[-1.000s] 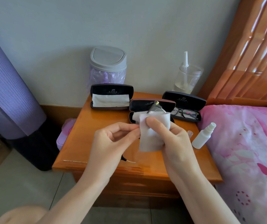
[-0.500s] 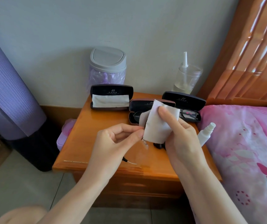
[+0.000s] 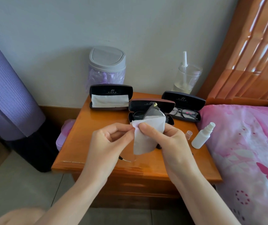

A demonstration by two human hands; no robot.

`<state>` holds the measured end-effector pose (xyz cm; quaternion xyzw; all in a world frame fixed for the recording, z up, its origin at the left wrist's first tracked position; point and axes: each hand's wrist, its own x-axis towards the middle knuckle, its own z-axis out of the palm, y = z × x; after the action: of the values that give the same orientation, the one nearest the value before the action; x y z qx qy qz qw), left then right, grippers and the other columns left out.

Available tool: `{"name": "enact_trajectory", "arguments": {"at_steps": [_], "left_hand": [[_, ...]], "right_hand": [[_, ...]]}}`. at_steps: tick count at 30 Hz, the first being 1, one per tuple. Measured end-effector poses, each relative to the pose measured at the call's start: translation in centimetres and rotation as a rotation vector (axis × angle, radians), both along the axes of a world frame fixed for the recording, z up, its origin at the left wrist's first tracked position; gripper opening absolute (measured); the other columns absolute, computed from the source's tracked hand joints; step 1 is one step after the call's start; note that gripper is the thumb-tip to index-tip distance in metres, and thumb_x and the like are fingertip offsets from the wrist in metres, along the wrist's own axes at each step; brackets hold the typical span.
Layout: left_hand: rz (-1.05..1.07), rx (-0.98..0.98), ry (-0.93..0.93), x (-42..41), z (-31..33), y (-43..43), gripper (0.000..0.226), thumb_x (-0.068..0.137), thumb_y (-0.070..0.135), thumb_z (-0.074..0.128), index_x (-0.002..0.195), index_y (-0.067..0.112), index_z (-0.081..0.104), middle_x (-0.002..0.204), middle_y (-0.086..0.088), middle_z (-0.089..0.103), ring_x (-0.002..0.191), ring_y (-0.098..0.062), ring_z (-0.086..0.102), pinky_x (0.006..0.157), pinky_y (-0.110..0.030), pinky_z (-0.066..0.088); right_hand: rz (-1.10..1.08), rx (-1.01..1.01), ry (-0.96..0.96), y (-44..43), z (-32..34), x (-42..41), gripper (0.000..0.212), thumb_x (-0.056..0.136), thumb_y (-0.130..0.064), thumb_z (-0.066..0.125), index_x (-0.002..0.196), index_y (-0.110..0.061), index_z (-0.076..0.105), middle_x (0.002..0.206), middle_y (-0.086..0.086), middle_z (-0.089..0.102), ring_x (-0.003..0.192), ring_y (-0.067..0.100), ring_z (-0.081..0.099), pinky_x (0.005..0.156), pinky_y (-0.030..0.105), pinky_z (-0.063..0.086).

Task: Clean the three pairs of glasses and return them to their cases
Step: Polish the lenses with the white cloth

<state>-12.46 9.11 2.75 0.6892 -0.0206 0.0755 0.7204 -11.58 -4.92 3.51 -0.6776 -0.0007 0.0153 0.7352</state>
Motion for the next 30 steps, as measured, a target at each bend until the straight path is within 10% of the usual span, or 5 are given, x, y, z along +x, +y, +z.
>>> {"name": "enact_trajectory", "arguments": {"at_steps": [14, 20, 30], "left_hand": [[-0.062, 0.081, -0.036, -0.1, 0.3, -0.1, 0.013, 0.068, 0.029, 0.067, 0.08, 0.025, 0.07, 0.077, 0.015, 0.074, 0.076, 0.003, 0.069, 0.061, -0.005, 0.048], [-0.023, 0.042, -0.02, 0.1, 0.3, -0.3, 0.019, 0.067, 0.031, 0.067, 0.083, 0.021, 0.072, 0.076, 0.013, 0.074, 0.076, 0.004, 0.068, 0.061, -0.002, 0.046], [-0.014, -0.05, 0.012, -0.3, 0.5, -0.6, 0.017, 0.065, 0.032, 0.067, 0.08, 0.027, 0.071, 0.073, 0.017, 0.074, 0.077, 0.007, 0.067, 0.06, -0.002, 0.045]], "right_hand": [[-0.126, 0.13, 0.041, -0.2, 0.7, 1.1, 0.042, 0.072, -0.039, 0.071, 0.102, -0.01, 0.072, 0.107, 0.013, 0.07, 0.102, 0.031, 0.065, 0.08, 0.044, 0.056], [-0.116, 0.15, 0.003, -0.7, 0.9, 1.0, 0.042, 0.081, -0.04, 0.057, 0.102, -0.006, 0.071, 0.1, 0.008, 0.071, 0.092, 0.016, 0.067, 0.064, 0.02, 0.055], [-0.149, 0.097, -0.01, -0.7, 0.4, 1.0, 0.053, 0.073, -0.046, 0.071, 0.104, -0.004, 0.07, 0.107, 0.016, 0.069, 0.103, 0.032, 0.064, 0.085, 0.044, 0.054]]}}
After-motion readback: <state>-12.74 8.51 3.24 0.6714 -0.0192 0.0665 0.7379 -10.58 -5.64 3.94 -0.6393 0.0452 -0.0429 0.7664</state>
